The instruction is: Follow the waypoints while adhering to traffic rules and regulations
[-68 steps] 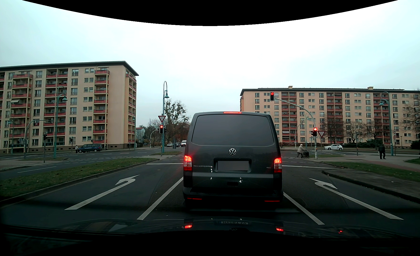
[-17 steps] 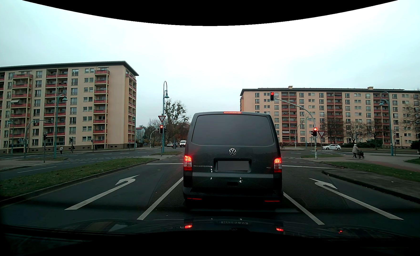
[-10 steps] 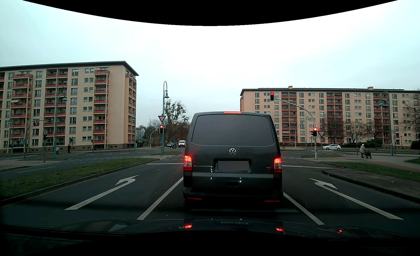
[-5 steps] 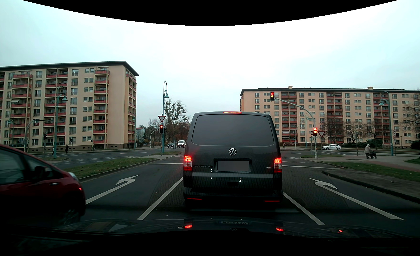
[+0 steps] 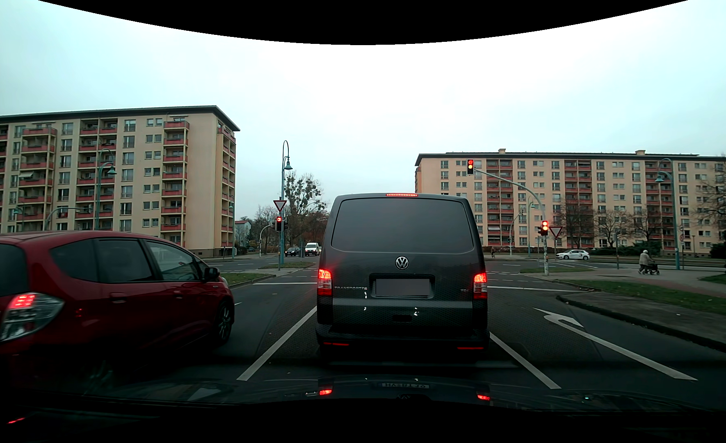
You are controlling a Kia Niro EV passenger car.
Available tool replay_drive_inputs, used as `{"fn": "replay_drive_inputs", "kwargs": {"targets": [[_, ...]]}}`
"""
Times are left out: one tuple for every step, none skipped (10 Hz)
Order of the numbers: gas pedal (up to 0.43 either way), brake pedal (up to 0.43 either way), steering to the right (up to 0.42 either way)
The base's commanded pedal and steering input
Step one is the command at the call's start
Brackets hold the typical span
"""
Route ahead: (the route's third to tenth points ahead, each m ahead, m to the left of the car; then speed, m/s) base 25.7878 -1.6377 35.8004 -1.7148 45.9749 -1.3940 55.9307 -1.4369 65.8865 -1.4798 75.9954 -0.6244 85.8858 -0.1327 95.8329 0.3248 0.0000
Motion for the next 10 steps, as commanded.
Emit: {"fn": "replay_drive_inputs", "kwargs": {"targets": [[0.0,0.378,0.004],[0.0,0.378,0.004],[0.0,0.378,0.004],[0.0,0.378,0.004],[0.0,0.378,0.004],[0.0,0.378,0.004],[0.0,0.378,0.004],[0.0,0.378,0.004],[0.0,0.372,0.004],[0.0,0.372,0.004]]}}
